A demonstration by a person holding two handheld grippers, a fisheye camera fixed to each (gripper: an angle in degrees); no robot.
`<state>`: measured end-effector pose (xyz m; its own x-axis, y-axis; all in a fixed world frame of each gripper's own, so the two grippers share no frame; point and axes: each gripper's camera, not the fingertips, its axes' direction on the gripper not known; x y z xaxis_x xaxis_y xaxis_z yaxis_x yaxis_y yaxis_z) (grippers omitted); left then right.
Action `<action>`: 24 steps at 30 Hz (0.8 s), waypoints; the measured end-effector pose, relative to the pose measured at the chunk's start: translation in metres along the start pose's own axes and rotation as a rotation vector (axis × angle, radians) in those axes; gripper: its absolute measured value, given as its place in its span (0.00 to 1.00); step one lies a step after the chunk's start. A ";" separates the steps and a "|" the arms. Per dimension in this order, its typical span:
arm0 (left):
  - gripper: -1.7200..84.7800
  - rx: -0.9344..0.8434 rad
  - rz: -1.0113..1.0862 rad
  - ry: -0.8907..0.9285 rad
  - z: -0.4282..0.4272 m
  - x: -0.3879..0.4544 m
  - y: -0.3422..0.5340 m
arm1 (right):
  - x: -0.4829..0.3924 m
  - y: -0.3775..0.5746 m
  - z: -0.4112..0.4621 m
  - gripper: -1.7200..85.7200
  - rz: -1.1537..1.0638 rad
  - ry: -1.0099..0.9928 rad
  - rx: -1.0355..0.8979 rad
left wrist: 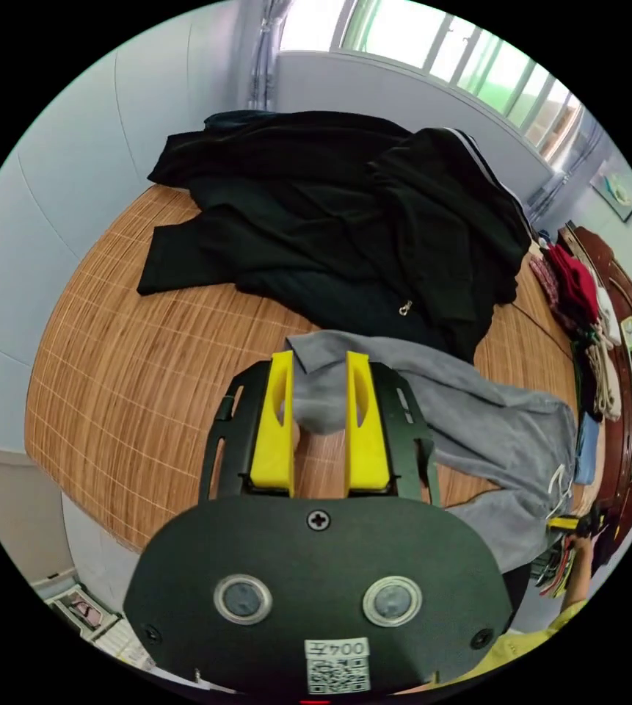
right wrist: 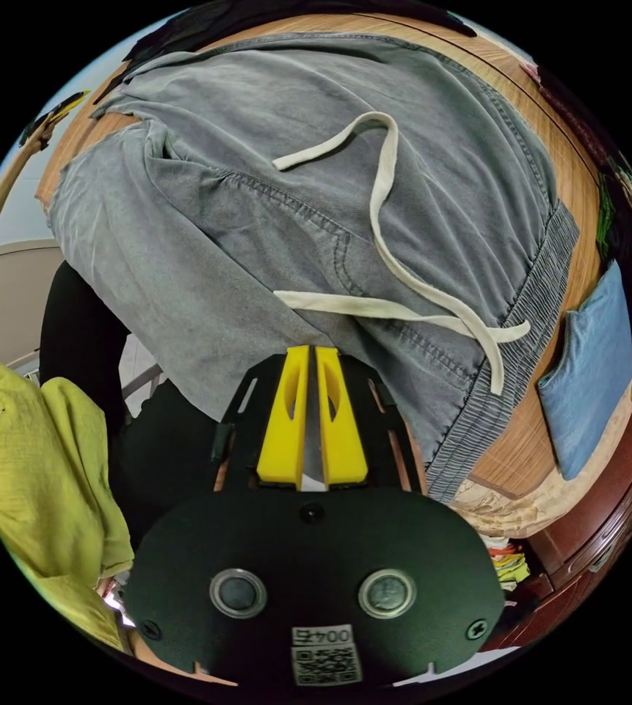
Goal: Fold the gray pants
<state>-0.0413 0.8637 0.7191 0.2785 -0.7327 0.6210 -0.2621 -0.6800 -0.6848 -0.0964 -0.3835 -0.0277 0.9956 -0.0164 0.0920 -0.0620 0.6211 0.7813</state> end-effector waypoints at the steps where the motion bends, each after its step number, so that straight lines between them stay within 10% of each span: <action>1: 0.14 0.007 0.025 -0.013 -0.001 -0.014 0.016 | 0.002 0.002 0.000 0.03 0.004 -0.001 0.007; 12: 0.17 0.053 -0.443 0.479 0.066 -0.181 0.111 | 0.019 0.007 -0.005 0.03 0.026 -0.017 0.026; 24: 0.04 0.073 -0.454 0.271 0.028 -0.224 0.091 | 0.046 0.018 -0.009 0.02 0.098 -0.098 0.087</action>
<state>-0.1015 0.9668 0.5066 0.0975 -0.3526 0.9307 -0.1032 -0.9337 -0.3429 -0.0514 -0.3659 -0.0156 0.9731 -0.0381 0.2273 -0.1688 0.5534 0.8156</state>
